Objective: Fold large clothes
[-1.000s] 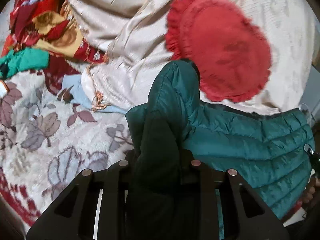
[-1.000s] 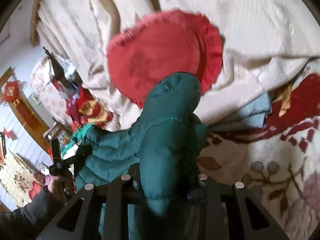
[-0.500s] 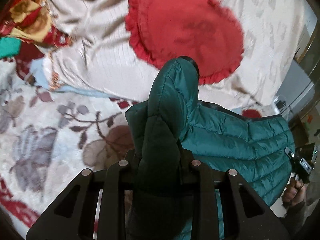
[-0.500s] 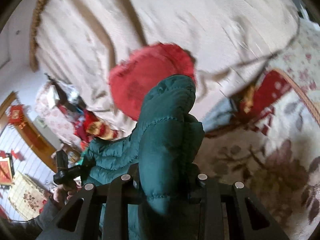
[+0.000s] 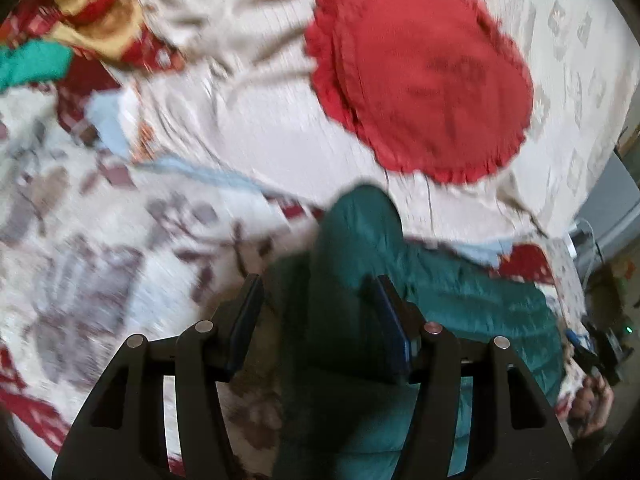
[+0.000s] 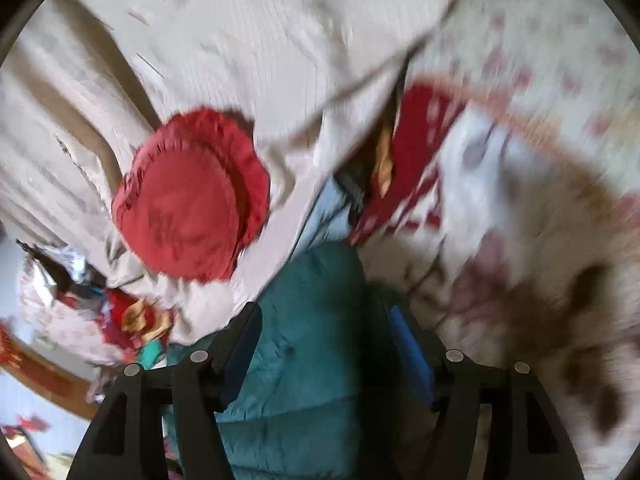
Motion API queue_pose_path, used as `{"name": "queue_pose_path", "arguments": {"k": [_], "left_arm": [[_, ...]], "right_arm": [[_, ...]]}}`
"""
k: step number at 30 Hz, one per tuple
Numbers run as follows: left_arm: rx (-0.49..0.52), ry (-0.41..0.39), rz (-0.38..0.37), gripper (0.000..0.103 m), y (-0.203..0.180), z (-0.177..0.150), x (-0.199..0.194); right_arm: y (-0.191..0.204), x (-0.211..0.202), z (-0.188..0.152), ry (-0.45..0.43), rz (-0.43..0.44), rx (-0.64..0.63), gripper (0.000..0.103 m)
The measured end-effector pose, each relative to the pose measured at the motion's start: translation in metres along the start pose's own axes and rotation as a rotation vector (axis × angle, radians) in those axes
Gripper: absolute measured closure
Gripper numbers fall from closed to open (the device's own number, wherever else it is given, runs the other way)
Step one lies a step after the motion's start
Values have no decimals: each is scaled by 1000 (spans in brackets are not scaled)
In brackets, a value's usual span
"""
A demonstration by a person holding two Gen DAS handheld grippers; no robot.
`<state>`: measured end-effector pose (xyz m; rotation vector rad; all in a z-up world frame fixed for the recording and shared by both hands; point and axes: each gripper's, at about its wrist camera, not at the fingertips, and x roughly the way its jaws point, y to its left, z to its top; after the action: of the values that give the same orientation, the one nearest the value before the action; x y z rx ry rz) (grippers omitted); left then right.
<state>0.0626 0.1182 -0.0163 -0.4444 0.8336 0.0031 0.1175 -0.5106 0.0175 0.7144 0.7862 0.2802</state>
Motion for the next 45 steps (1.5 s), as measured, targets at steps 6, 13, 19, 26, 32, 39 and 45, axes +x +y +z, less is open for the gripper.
{"name": "queue_pose_path", "arguments": {"k": [6, 13, 19, 26, 32, 39, 45], "left_arm": [[116, -124, -10, 46, -43, -5, -46], [352, 39, 96, 41, -111, -68, 20], [328, 3, 127, 22, -105, -83, 41], [322, 49, 124, 11, -109, -84, 46], [293, 108, 76, 1, -111, -80, 52], [383, 57, 43, 1, -148, -102, -35], [414, 55, 10, 1, -168, -175, -105]], "right_arm": [[50, -20, -15, -42, 31, -235, 39], [88, 14, -53, 65, -45, -444, 37], [80, 72, -79, 267, -184, -539, 12], [86, 85, -89, 272, -230, -580, 0], [89, 87, -89, 286, -234, -583, 0], [113, 21, -92, 102, -215, -564, 5], [119, -108, -169, -26, -128, -399, 0]]}}
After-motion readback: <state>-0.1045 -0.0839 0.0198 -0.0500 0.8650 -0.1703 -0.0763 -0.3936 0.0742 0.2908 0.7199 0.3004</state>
